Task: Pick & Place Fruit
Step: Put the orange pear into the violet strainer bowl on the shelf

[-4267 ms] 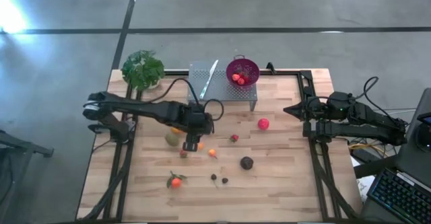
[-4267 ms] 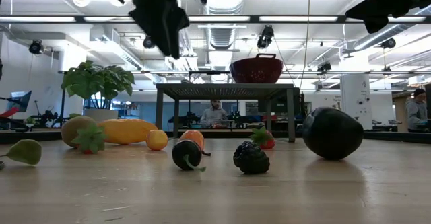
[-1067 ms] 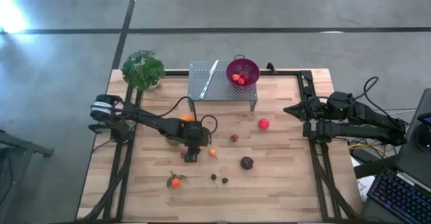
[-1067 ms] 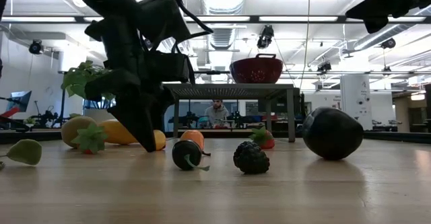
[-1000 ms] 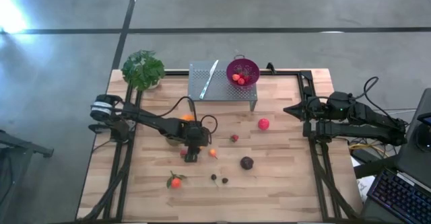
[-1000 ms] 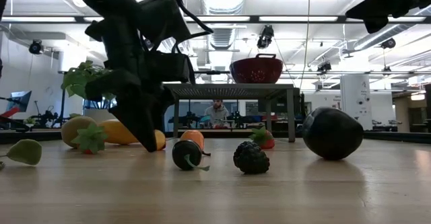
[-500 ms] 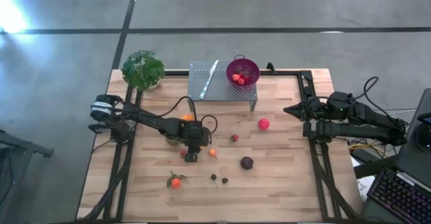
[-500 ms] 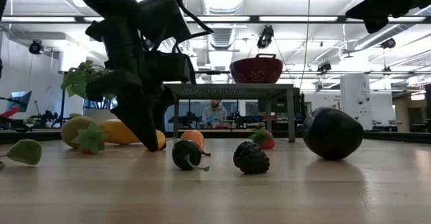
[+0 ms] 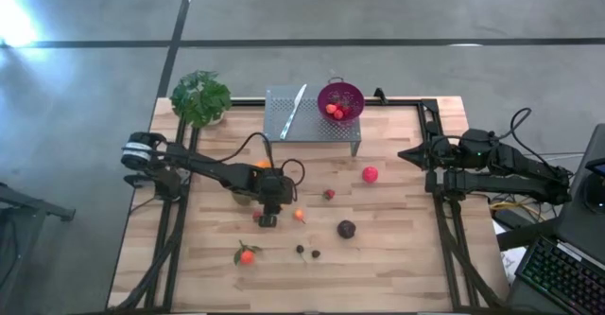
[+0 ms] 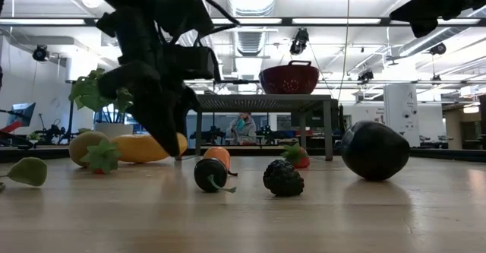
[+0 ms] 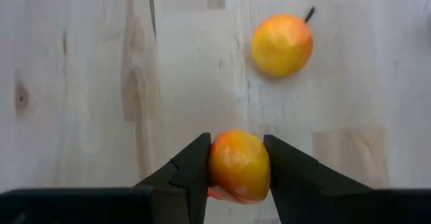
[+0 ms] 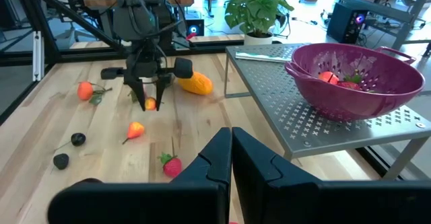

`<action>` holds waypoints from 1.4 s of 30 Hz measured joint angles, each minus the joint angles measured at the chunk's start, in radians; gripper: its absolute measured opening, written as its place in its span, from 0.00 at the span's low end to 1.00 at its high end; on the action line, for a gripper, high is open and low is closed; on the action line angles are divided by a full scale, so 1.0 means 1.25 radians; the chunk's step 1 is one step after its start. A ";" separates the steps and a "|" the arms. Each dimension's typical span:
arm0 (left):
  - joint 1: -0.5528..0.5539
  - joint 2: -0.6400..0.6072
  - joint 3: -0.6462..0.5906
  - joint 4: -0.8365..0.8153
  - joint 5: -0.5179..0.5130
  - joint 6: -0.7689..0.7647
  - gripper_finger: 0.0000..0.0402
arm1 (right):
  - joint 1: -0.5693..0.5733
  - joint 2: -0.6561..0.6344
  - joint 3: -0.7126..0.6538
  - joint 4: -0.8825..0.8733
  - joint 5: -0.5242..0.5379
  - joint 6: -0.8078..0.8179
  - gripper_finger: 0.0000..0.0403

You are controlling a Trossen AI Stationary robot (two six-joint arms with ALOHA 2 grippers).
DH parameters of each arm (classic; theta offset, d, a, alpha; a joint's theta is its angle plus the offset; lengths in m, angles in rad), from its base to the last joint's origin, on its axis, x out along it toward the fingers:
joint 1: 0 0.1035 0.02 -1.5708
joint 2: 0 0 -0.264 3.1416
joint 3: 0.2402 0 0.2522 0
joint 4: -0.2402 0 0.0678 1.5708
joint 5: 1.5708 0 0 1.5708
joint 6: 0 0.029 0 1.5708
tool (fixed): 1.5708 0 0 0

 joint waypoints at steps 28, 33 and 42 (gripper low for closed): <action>0.023 -0.005 0.210 -0.025 -0.073 0.153 0.34 | 0.000 0.000 0.000 0.000 0.000 0.000 0.02; 0.039 -0.005 0.272 -0.024 -0.131 0.199 0.34 | 0.000 0.000 0.000 0.000 0.000 0.000 0.02; 0.093 -0.005 0.370 0.038 -0.196 0.290 0.34 | 0.000 0.000 0.000 0.000 0.000 0.000 0.02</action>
